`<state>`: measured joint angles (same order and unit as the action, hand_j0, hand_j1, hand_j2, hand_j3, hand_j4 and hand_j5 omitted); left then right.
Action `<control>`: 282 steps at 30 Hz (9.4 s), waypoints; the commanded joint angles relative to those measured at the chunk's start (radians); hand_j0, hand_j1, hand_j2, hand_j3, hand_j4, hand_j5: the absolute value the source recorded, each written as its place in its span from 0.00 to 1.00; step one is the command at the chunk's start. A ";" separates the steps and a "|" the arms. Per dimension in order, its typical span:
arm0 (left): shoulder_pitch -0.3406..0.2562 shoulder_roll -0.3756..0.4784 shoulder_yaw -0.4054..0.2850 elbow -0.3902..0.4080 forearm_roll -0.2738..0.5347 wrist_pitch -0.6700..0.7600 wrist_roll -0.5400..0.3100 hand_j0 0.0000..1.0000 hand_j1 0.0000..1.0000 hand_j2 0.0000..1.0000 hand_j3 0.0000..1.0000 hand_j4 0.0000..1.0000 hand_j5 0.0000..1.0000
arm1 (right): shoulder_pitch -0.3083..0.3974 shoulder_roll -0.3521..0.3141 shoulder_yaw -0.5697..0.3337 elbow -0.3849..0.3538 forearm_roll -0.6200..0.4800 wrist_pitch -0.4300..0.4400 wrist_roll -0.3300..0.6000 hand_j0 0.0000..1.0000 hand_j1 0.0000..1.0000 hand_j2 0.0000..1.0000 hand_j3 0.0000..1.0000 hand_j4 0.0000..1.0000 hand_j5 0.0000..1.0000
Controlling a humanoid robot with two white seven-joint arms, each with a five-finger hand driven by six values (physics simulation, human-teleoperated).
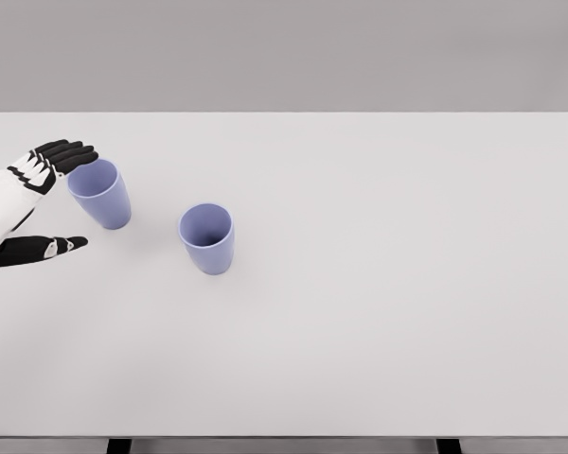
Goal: Place the right cup on the left cup with left arm
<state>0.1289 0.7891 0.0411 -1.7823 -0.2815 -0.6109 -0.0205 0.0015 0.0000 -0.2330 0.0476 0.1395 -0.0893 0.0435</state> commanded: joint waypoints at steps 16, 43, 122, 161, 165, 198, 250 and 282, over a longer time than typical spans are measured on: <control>0.002 -0.008 0.002 0.001 0.019 0.000 0.013 1.00 1.00 1.00 1.00 1.00 1.00 | 0.003 0.000 0.008 0.008 0.000 0.005 0.001 1.00 1.00 1.00 1.00 1.00 1.00; -0.002 0.134 -0.185 -0.008 0.381 0.000 0.004 0.99 0.99 0.99 0.99 0.99 0.99 | 0.003 0.000 0.008 0.008 0.000 0.005 0.001 1.00 1.00 1.00 1.00 1.00 1.00; -0.288 -0.165 -0.412 0.053 0.660 0.537 -0.326 1.00 1.00 1.00 1.00 1.00 1.00 | 0.003 0.000 0.008 0.008 0.000 0.005 0.001 1.00 1.00 1.00 1.00 1.00 1.00; -0.287 -0.258 -0.420 0.277 0.642 0.303 -0.332 1.00 1.00 1.00 1.00 1.00 1.00 | 0.003 0.000 0.008 0.008 0.000 0.005 0.001 1.00 1.00 1.00 1.00 1.00 1.00; -0.287 -0.267 -0.426 0.290 0.640 0.292 -0.332 1.00 1.00 1.00 1.00 1.00 1.00 | 0.003 0.000 0.008 0.008 0.000 0.005 0.001 1.00 1.00 1.00 1.00 1.00 1.00; -0.287 -0.286 -0.441 0.319 0.634 0.290 -0.332 0.74 0.74 0.74 0.74 0.74 0.74 | 0.003 0.000 0.008 0.008 0.000 0.005 0.001 1.00 1.00 1.00 1.00 1.00 1.00; -0.425 -0.067 -0.374 0.179 0.866 0.398 -0.329 0.73 0.73 0.73 0.73 0.73 0.73 | 0.003 0.000 0.008 0.008 0.000 0.005 0.001 1.00 1.00 1.00 1.00 1.00 1.00; -0.497 -0.025 -0.326 0.402 0.887 0.415 -0.332 0.74 0.74 0.74 0.74 0.74 0.74 | 0.005 0.000 0.008 0.008 0.000 0.005 0.001 1.00 1.00 1.00 1.00 1.00 1.00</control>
<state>-0.3666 0.7634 -0.2845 -1.3926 0.6007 -0.1967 -0.3528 0.0046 0.0000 -0.2255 0.0550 0.1397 -0.0844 0.0444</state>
